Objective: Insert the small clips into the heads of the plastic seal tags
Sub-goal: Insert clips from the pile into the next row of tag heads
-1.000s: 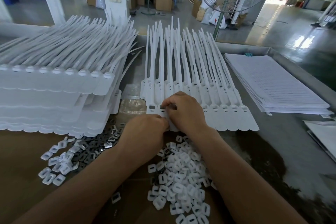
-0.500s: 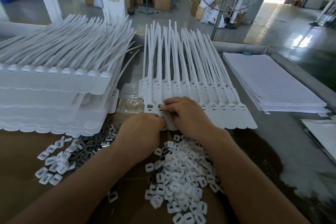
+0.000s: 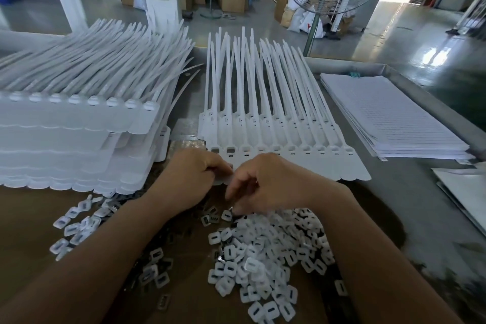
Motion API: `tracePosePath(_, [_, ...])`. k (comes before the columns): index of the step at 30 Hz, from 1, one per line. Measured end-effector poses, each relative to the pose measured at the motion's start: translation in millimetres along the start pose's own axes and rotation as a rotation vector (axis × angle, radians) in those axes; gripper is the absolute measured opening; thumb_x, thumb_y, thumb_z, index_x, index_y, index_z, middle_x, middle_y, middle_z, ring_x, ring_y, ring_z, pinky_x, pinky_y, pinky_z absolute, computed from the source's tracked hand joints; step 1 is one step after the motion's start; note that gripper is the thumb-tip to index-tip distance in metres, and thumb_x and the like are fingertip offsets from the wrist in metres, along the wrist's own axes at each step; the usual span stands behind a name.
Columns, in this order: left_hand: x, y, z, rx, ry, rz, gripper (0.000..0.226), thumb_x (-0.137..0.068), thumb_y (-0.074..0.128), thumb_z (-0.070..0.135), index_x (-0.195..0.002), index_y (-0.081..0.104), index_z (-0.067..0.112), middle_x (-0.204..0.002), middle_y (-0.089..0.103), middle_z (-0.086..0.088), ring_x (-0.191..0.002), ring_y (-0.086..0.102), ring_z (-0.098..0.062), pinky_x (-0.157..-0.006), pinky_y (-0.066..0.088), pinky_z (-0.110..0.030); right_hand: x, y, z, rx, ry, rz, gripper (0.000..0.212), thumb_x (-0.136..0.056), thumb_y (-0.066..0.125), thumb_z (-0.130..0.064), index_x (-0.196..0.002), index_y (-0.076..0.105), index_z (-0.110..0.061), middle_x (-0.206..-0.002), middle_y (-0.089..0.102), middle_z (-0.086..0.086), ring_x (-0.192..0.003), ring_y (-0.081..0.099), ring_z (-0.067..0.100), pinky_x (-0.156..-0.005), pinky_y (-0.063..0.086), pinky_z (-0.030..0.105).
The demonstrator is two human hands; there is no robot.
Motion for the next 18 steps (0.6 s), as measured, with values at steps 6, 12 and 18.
tracePosePath(6, [-1.6,2.5,-2.1,-0.001,-0.002,-0.003,0.039,-0.079,0.048,-0.007,-0.092,0.073,0.02,-0.1,0.069,0.01,-0.091,0.058,0.003,-0.087,0.039,-0.007,-0.7,12.2,-7.9,0.16,-0.001,-0.098,0.034,-0.07,0.078,-0.029,-0.102,0.068,-0.022,-0.075,0.046,-0.021,-0.068,0.042,-0.021,-0.06,0.031,-0.004])
tracePosePath(12, [-1.2,3.6,-2.8,-0.036,0.004,-0.013,0.038,-0.082,0.047,-0.006,-0.095,0.073,0.019,-0.106,0.067,0.01,-0.094,0.053,0.005,-0.084,0.03,0.004,5.3,9.0,-1.9,0.159,0.081,-0.153,0.034,-0.072,0.075,-0.015,-0.103,0.065,-0.025,-0.085,0.051,-0.019,-0.077,0.049,-0.004,-0.065,0.041,0.007])
tracePosePath(18, [-1.3,3.5,-1.6,-0.063,0.025,-0.013,0.039,-0.08,0.047,-0.006,-0.094,0.073,0.019,-0.105,0.068,0.009,-0.091,0.053,0.006,-0.077,0.03,0.008,3.9,9.7,-5.2,0.146,0.079,-0.13,0.033,-0.071,0.078,-0.021,-0.101,0.065,-0.022,-0.08,0.048,-0.02,-0.071,0.047,-0.007,-0.062,0.036,0.0])
Point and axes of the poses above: each hand's wrist, its own x-axis away from the middle knuckle, its own y-axis out of the palm, z = x × y, the point moved 7 cm from there along -x, towards the middle knuckle
